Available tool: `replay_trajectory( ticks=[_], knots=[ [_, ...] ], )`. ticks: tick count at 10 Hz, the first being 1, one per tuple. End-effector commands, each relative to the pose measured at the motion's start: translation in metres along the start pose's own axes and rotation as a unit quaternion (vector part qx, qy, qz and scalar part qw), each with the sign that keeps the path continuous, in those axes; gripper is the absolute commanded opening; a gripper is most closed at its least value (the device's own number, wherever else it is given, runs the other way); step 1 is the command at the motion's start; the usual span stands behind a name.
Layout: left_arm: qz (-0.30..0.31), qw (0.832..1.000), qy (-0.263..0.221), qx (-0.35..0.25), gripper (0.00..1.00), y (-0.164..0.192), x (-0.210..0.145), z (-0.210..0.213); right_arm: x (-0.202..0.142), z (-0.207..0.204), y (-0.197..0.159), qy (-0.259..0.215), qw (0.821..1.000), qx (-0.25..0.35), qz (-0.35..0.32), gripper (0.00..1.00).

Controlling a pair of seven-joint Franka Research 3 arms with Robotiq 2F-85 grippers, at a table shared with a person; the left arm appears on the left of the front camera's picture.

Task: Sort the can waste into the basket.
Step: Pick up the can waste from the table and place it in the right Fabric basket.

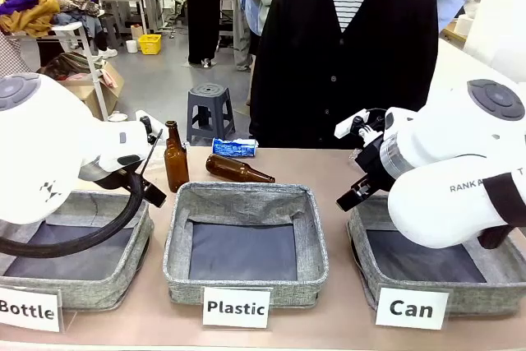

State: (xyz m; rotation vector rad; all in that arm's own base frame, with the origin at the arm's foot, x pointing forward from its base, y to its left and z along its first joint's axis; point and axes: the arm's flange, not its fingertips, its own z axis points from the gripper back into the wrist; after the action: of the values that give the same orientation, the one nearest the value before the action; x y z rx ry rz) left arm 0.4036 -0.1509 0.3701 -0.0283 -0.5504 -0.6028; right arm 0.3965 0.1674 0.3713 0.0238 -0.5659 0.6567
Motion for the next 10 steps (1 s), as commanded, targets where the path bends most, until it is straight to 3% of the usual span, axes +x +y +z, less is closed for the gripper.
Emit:
replay_trajectory(
  ticks=[1,9,10],
  knots=[
    [0.000,1.000,0.000,0.000,1.00,0.000,0.000,0.000,0.000,0.000,0.000,0.000,1.000,0.000,0.000,1.00],
    [0.000,1.000,0.000,0.000,1.00,0.000,0.000,0.000,0.000,0.000,0.000,0.000,1.000,0.000,0.000,1.00],
    [0.003,1.000,-0.017,-0.023,1.00,0.002,0.007,0.029,0.006,0.023,-0.004,0.004,1.000,0.025,-0.015,1.00]
  ],
)
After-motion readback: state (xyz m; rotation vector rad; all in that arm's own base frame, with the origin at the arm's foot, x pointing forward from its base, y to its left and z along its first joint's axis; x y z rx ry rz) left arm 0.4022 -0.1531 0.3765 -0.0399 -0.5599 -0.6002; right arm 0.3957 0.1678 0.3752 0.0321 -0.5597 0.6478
